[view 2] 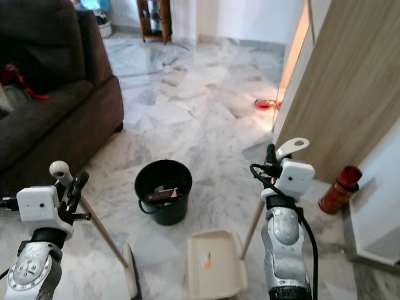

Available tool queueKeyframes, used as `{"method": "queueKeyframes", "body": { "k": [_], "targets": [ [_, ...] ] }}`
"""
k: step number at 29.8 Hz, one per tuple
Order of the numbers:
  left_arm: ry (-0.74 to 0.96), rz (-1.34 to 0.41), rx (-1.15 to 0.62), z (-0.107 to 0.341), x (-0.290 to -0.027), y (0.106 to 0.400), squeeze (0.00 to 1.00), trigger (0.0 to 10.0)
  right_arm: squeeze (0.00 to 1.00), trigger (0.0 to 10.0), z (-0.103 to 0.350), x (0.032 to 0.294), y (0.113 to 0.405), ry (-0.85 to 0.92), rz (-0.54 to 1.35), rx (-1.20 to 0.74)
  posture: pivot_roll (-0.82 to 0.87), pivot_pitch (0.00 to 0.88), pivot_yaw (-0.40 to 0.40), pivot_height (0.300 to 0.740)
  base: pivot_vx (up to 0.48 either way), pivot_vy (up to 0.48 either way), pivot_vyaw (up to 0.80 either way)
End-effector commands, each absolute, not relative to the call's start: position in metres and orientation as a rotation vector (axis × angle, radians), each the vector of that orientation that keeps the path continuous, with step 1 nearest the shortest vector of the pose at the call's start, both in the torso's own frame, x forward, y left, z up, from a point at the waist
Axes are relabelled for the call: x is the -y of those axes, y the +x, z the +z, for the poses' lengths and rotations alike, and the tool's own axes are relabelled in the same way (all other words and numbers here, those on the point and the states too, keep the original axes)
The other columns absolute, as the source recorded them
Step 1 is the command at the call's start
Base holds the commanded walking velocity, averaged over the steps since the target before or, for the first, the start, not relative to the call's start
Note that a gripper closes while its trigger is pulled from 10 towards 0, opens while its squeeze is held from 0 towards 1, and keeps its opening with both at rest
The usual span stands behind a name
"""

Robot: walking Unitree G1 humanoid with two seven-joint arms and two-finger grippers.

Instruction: Sweep floor

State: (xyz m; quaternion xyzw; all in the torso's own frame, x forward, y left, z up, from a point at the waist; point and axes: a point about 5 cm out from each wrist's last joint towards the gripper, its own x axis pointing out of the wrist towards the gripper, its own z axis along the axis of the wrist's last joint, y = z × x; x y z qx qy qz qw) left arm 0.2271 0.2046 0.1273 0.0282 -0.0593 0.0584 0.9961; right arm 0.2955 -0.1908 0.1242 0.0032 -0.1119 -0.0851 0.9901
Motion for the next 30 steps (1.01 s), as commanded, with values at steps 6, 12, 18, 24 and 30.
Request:
{"method": "queueKeyframes", "body": {
  "k": [6, 12, 18, 24, 30],
  "targets": [
    [0.08, 0.114, 0.151, 0.135, -0.209, 0.231, 0.0, 10.0, 0.0, 10.0, 0.132, 0.188, 0.296, 0.052, -0.179, 0.262, 0.0, 0.046, 0.051, 0.74, 0.0, 0.0, -0.26],
    [0.085, 0.115, 0.156, 0.137, -0.208, 0.234, 0.0, 10.0, 0.0, 10.0, 0.132, 0.188, 0.296, 0.046, -0.174, 0.262, 0.01, 0.065, 0.045, 0.74, 0.0, 0.0, -0.79],
    [0.1, 0.128, 0.152, 0.137, -0.21, 0.235, 0.0, 10.0, 0.0, 10.0, 0.133, 0.187, 0.297, 0.047, -0.172, 0.262, 0.02, 0.079, 0.042, 0.74, 0.0, 0.0, -0.79],
    [0.125, 0.132, 0.146, 0.136, -0.21, 0.236, 0.0, 10.0, 0.0, 10.0, 0.134, 0.181, 0.299, 0.035, -0.151, 0.266, 0.02, 0.091, 0.043, 0.74, 0.0, -0.32, -0.79],
    [0.122, 0.132, 0.148, 0.137, -0.213, 0.239, 0.0, 10.0, 0.0, 10.0, 0.135, 0.178, 0.301, 0.026, -0.143, 0.268, 0.01, 0.1, 0.044, 0.74, 0.0, -0.08, -0.79]
  ]
}}
